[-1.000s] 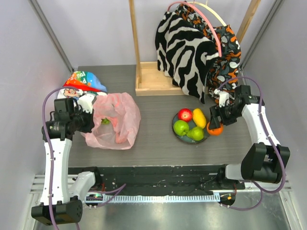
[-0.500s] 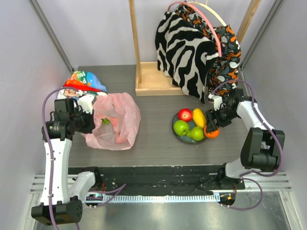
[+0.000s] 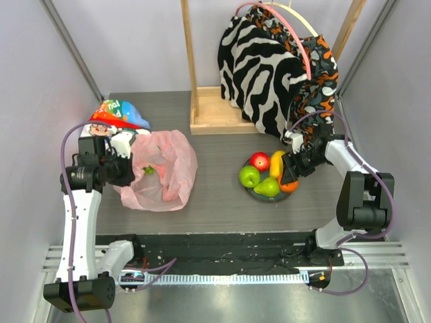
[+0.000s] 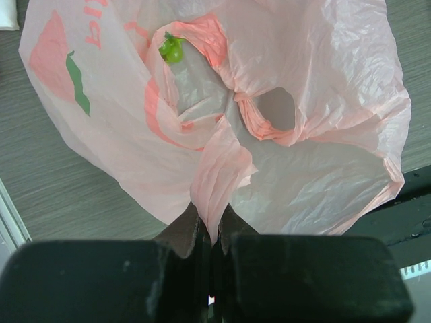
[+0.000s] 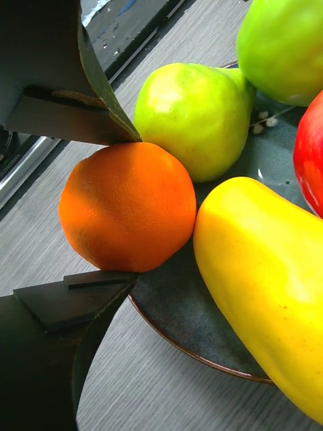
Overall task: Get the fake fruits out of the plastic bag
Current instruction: Place the fake fruit on the plate.
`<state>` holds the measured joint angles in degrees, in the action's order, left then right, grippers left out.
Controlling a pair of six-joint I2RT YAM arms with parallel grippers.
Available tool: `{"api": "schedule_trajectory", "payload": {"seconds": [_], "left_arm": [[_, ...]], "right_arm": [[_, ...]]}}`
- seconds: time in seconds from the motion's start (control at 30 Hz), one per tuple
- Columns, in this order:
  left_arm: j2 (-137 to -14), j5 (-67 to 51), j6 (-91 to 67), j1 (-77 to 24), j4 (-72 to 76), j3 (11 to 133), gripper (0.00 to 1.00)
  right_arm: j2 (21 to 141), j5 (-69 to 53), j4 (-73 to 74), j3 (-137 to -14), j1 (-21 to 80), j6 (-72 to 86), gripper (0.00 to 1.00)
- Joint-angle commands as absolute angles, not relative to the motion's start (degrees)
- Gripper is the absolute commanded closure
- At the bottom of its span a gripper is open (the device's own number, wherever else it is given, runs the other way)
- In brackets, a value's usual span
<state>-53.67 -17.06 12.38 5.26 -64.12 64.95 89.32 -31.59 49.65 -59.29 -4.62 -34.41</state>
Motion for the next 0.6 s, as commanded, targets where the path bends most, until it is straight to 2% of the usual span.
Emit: {"api": "schedule_trajectory", "payload": {"seconds": [0.0, 0.03, 0.07, 0.1, 0.13, 0.3, 0.47, 0.57], "left_arm": [[-54.31, -18.89, 11.78, 5.1, -63.46, 65.74, 1.0], [-54.32, -18.9, 11.78, 5.1, -63.46, 65.66, 1.0], [-54.4, -18.98, 11.78, 5.18, -63.28, 65.57, 1.0], [-54.32, -19.16, 11.86, 5.19, -63.19, 65.57, 1.0], [-54.32, -19.16, 11.69, 5.19, -63.19, 65.57, 1.0], [-53.88, -19.25, 11.86, 5.18, -63.02, 65.3, 1.0], [-53.26, -18.02, 13.88, 5.1, -64.59, 66.0, 1.0], [-52.39, -18.19, 14.41, 5.19, -65.74, 66.97, 1.0]], "right_arm": [[89.3, -29.36, 48.25, -57.83, -4.57, -34.28, 0.43], [88.51, -28.83, 48.6, -57.83, -4.66, -34.28, 0.34], [87.81, -28.39, 48.95, -57.83, -4.57, -34.71, 0.18], [87.11, -28.3, 50.43, -57.83, -4.57, -35.33, 0.06], [85.62, -28.04, 50.97, -58.18, -4.66, -35.68, 0.0], [80.78, -26.98, 58.94, -62.3, -4.66, -37.08, 0.0], [76.74, -31.81, 68.9, -74.42, -3.35, -40.08, 0.0], [74.98, -34.1, 67.08, -80.67, 4.63, -35.88, 0.0]]}}
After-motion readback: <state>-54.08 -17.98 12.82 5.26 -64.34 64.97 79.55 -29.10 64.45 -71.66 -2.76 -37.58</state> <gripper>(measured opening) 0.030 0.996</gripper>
